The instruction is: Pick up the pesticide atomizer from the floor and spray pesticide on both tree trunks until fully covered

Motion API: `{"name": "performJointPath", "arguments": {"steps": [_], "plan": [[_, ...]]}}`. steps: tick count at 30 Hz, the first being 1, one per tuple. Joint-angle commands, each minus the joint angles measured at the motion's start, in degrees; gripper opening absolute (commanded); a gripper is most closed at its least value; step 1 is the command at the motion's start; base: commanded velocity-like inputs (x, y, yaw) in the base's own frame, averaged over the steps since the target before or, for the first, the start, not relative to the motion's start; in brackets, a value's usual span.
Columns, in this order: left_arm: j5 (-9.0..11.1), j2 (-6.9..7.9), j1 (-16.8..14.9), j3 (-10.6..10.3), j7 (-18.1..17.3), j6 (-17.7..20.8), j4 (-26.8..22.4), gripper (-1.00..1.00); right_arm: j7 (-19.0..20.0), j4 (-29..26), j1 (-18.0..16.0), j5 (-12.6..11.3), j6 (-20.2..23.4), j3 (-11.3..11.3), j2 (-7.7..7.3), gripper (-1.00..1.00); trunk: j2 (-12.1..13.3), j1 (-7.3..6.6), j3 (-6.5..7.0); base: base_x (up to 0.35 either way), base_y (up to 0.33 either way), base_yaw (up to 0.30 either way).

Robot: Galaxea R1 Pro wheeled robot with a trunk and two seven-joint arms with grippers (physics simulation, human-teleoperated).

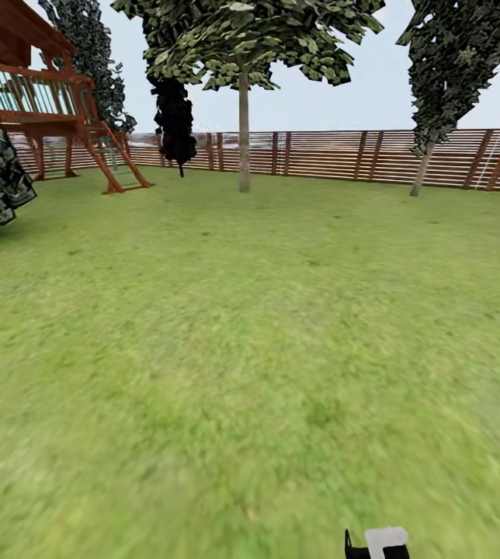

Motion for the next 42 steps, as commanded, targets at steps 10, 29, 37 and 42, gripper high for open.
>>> {"name": "performJointPath", "arguments": {"steps": [10,29,37,42], "plan": [[0.0,0.0,0.0,0.0,0.0,0.0,0.0,-1.0,0.0,0.0,0.0,0.0,0.0,0.0,0.0,1.0,0.0,0.0,0.0,0.344,0.0,0.0],[0.0,0.0,0.0,0.0,0.0,0.0,0.0,-1.0,0.0,0.0,0.0,0.0,0.0,0.0,0.0,1.0,0.0,0.0,0.0,0.344,0.0,0.0],[-0.1,0.0,0.0,0.0,0.1,0.0,0.0,-1.0,0.0,0.0,0.0,0.0,0.0,0.0,0.0,1.0,0.0,0.0,0.0,0.344,0.0,0.0],[-0.1,-0.07,0.0,-0.1,0.5,0.0,0.1,-1.0,0.0,0.0,0.0,0.0,0.0,0.0,0.0,1.0,0.0,0.0,0.0,0.344,0.0,0.0]]}}
